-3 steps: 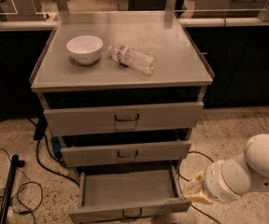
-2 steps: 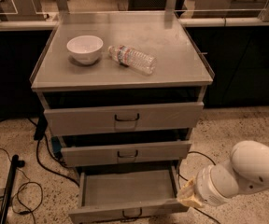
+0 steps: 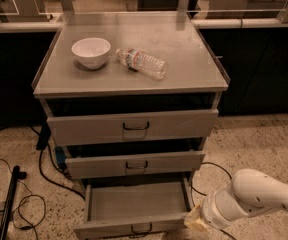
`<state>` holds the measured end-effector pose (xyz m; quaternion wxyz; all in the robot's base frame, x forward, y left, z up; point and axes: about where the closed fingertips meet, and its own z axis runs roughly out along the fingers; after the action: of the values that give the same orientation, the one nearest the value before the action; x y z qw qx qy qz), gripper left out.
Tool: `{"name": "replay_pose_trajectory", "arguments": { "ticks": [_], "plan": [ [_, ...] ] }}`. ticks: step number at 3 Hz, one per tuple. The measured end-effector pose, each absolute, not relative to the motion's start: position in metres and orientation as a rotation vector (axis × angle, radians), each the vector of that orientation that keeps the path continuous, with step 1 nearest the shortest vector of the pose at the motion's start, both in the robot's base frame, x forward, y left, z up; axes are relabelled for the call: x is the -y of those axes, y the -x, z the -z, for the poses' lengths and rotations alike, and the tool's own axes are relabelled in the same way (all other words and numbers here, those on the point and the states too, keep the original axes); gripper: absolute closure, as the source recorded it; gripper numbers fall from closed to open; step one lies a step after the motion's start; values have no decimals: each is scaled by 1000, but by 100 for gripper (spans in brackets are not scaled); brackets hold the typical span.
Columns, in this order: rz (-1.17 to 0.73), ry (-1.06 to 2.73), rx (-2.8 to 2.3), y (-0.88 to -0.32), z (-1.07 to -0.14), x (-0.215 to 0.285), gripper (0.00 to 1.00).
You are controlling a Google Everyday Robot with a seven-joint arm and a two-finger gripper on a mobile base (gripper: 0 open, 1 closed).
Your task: Close bottom drawer
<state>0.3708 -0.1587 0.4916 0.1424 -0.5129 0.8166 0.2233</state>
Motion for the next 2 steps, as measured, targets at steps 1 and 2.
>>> {"name": "replay_pose_trajectory", "arguments": {
  "ticks": [1,2],
  "plan": [
    [-683,1468,-2340,-372,-448,150,100],
    [-731,1505,-2245,-373,-416,137,100]
  ]
}}
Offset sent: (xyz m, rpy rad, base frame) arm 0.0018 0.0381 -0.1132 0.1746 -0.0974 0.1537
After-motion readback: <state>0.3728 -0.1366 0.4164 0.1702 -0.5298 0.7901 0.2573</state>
